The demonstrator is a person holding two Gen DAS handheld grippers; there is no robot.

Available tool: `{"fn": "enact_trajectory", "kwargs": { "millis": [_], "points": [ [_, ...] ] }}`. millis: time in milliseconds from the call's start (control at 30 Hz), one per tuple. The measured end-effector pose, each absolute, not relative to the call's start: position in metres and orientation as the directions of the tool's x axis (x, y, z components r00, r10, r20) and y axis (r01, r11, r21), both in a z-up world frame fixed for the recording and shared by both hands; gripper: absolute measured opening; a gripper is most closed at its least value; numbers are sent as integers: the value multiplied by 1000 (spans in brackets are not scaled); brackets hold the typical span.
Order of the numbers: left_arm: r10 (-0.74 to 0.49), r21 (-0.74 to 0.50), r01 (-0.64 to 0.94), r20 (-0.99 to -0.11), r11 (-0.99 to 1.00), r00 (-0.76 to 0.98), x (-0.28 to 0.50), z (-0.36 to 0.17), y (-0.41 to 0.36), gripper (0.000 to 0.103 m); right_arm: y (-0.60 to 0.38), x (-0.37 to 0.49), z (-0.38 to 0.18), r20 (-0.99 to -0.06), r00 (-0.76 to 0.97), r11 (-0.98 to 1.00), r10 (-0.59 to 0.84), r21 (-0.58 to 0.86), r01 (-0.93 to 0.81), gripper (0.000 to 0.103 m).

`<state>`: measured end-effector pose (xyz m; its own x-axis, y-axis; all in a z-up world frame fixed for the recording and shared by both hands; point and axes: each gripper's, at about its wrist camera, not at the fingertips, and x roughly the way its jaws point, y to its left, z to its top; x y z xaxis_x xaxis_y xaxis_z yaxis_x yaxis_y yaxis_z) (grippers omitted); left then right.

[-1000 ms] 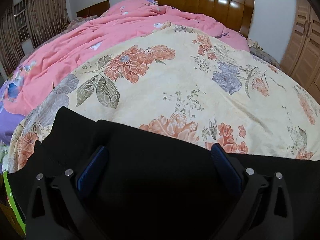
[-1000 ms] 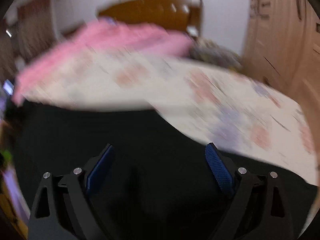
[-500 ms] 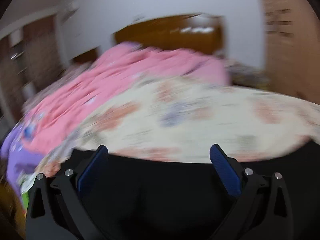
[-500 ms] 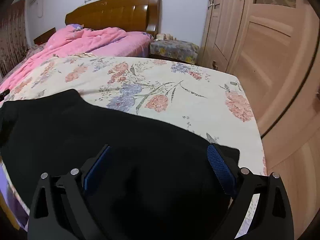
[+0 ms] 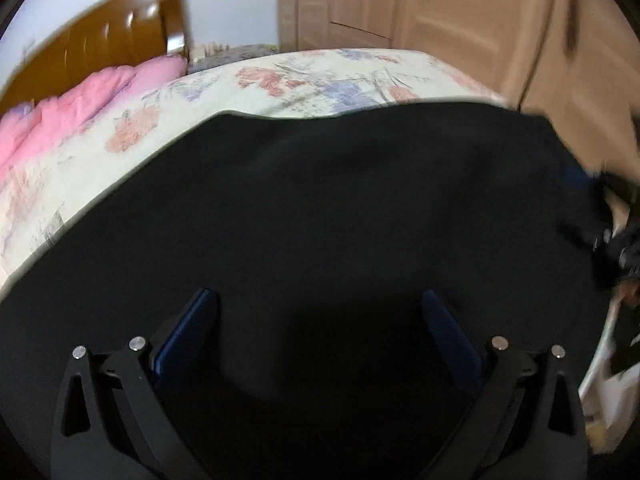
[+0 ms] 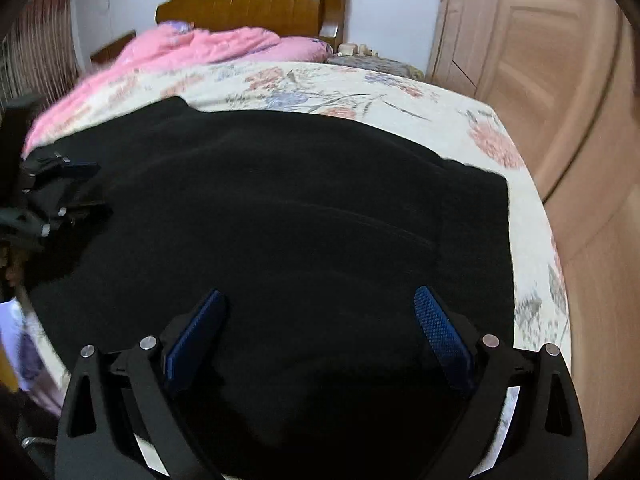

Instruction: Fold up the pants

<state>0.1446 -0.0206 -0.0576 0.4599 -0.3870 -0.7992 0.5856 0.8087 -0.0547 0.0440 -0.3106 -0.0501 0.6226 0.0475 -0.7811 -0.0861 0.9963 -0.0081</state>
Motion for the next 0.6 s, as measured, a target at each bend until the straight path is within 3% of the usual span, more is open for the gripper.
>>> {"fn": "enact_trajectory", "kwargs": {
  "millis": [167,233,300,433,533,600],
  "points": [
    [-361,-26,567,-795,823,488,141,-60,-24,102,-294,19,-31,-723,691,1000,1,-15,-17,92],
    [-365,-30,566,-793,824,489,140,-59,-24,102,-285,10,-36,-724,685,996,77,31,-79,92],
    [-364,-28,566,-792,824,490,139,-58,-24,102,-280,2,-50,-722,691,994,25,-54,-92,92],
    [-355,-59,537,-810,841,467,141,-46,-26,101,-290,-6,-51,-723,688,995,63,-12,-103,92],
    [-491,-178,591,-761,787,423,145,-17,-46,101,-290,-4,-52,-715,696,995,66,-9,-104,92],
    [-475,-123,612,-753,781,456,155,-6,-70,101,-291,-6,-52,-711,700,996,61,-7,-94,92]
  ]
}}
